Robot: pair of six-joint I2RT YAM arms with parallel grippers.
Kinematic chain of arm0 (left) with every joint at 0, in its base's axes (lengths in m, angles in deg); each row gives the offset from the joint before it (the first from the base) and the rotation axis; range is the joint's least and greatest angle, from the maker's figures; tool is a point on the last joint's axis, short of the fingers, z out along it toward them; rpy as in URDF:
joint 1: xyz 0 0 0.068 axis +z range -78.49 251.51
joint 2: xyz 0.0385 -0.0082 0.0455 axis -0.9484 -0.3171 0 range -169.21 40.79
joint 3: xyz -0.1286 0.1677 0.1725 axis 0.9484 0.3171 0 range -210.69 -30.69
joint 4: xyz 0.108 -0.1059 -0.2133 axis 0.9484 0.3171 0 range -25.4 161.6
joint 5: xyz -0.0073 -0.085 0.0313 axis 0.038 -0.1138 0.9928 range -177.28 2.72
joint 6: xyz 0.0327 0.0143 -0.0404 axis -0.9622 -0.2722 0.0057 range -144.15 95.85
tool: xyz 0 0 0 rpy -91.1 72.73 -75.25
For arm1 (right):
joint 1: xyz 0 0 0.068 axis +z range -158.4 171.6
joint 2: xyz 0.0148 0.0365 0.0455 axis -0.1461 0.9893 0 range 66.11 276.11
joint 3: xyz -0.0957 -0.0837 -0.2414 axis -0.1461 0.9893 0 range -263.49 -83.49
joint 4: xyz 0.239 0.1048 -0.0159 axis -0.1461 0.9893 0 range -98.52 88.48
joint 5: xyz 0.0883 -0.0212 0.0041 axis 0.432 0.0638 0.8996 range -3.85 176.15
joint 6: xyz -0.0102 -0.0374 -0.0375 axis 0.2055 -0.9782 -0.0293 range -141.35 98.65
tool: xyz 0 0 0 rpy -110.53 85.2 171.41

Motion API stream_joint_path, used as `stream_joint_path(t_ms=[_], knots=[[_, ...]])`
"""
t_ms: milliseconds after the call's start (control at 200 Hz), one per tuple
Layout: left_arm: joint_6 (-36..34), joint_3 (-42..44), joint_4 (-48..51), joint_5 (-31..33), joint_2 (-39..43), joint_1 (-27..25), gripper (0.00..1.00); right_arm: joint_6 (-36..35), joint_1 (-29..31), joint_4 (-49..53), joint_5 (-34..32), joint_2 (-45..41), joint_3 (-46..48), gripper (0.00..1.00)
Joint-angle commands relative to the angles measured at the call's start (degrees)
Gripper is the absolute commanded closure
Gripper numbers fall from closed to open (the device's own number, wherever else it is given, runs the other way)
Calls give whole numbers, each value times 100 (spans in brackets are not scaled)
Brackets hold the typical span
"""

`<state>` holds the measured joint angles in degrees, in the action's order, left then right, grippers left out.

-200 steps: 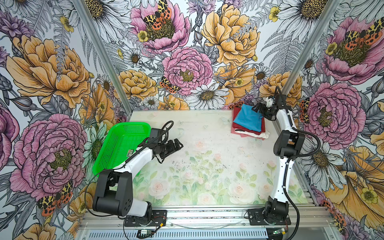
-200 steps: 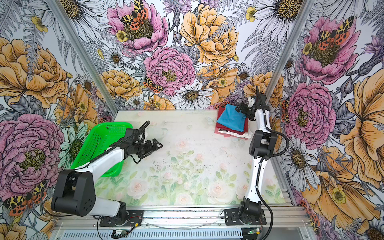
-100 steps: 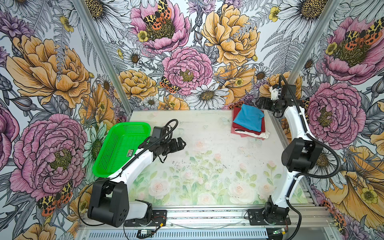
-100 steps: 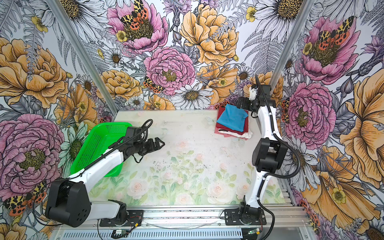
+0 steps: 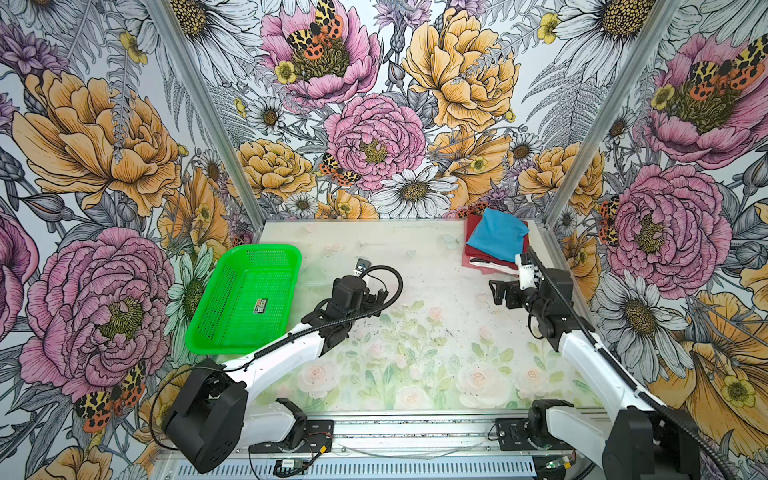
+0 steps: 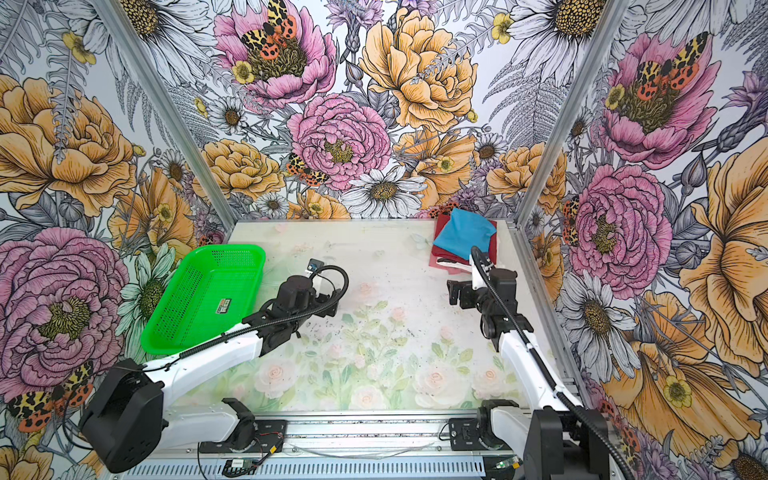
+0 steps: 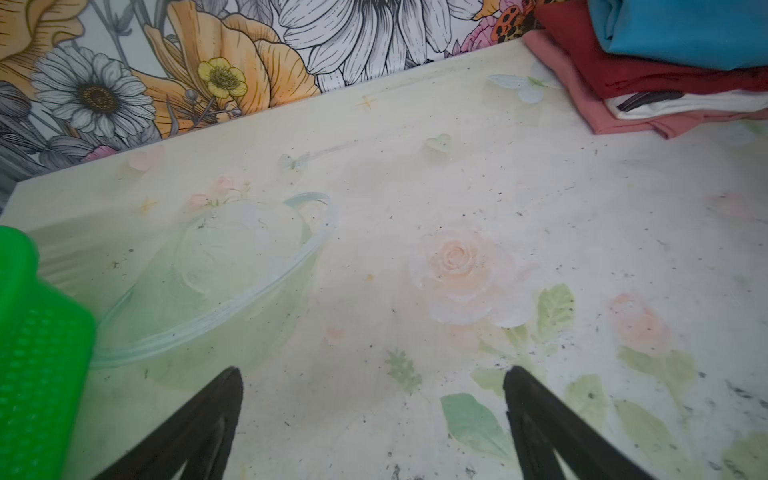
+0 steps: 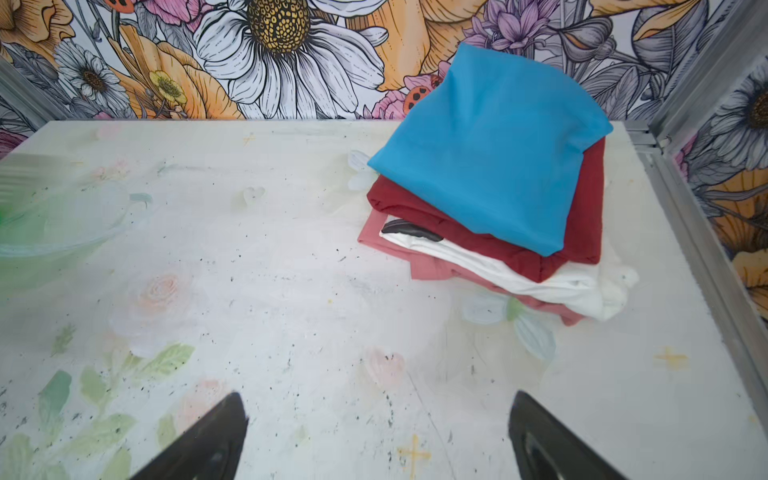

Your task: Fold and stack the t-shirts

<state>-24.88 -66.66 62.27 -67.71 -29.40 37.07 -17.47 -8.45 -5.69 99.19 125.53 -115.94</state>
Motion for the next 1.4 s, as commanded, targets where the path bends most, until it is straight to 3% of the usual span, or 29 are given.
stream_joint_path(t_ms=[0,130,270,365,595,961,1161,1231,1286,1396], knots=[[-828,713,-1834,446,585,116,1,136,321,-1157,-769,-571,317,1],[-803,1509,-2626,260,1091,677,1,190,563,-1425,-1295,-644,729,0],[-732,1585,-2111,810,1478,1020,1,79,631,-1825,-1543,-118,987,0],[-775,1816,-2480,1065,1422,1148,1,72,668,-1923,-1679,317,899,0],[-410,2134,-4151,251,111,2214,1,47,698,-2886,-1910,1028,1104,0],[-32,1929,-4797,-1077,-618,3369,1,-267,675,-3821,-2550,1901,796,0],[40,2283,-7111,-1544,-2078,3544,1,-395,673,-3455,-2716,2348,298,1],[127,2117,-6363,-1533,-1818,3619,1,-537,643,-4061,-2771,2509,458,1],[137,1874,-5981,-1637,-1855,3641,1,-336,527,-3976,-2923,2625,373,1],[29,1550,-5382,-1974,-1860,3633,1,7,136,-3996,-2517,2714,340,1]])
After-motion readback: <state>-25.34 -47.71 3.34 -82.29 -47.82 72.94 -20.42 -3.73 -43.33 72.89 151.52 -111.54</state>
